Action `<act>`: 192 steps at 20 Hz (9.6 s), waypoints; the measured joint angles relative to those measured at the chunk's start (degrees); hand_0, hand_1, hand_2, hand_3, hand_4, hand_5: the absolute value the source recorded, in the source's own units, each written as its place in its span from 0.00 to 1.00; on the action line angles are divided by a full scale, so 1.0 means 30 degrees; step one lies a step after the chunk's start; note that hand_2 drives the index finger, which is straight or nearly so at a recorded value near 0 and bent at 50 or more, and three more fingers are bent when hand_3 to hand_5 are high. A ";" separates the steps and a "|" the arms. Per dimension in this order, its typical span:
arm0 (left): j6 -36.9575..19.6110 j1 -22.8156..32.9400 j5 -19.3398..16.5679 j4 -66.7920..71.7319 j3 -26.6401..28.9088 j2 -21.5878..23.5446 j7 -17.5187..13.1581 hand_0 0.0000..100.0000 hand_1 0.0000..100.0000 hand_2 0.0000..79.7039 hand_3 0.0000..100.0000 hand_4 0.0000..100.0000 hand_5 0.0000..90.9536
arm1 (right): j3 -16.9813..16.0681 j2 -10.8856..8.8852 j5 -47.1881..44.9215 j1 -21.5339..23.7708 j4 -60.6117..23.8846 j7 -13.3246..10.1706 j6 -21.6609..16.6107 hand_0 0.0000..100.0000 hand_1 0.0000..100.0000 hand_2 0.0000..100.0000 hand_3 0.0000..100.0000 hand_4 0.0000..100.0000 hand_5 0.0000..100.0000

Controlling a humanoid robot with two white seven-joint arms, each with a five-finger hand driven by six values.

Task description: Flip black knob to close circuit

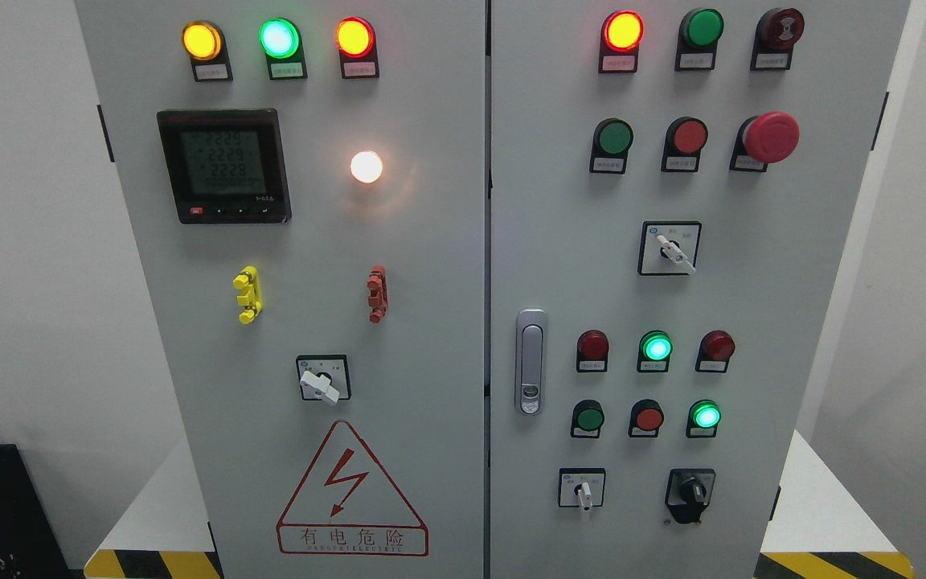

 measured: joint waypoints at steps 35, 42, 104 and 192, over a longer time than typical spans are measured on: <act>-0.0001 -0.0001 0.0000 0.0000 0.0000 0.0000 0.0001 0.00 0.00 0.00 0.05 0.03 0.00 | 0.1992 0.1616 -0.3137 0.6589 -2.8666 0.5240 -0.0585 0.00 0.12 0.33 0.55 0.52 0.49; -0.0001 0.0000 0.0000 -0.0038 0.0000 0.0000 0.0001 0.00 0.00 0.00 0.05 0.03 0.00 | 0.1247 0.1714 0.1669 0.5845 -3.4675 0.4342 -0.2330 0.00 0.27 0.59 0.78 0.68 0.64; -0.0001 0.0000 0.0000 0.0000 0.0000 0.0001 0.0000 0.00 0.00 0.00 0.05 0.03 0.00 | 0.1746 0.0003 2.5414 -0.5879 -3.4236 0.3207 0.4901 0.00 0.00 0.87 1.00 0.77 0.82; -0.0003 0.0000 0.0000 0.0000 0.0000 -0.0001 0.0000 0.00 0.00 0.00 0.05 0.03 0.00 | -0.2071 0.1387 -0.4943 0.4356 -4.0324 0.7899 -0.0012 0.00 0.00 0.00 0.02 0.02 0.00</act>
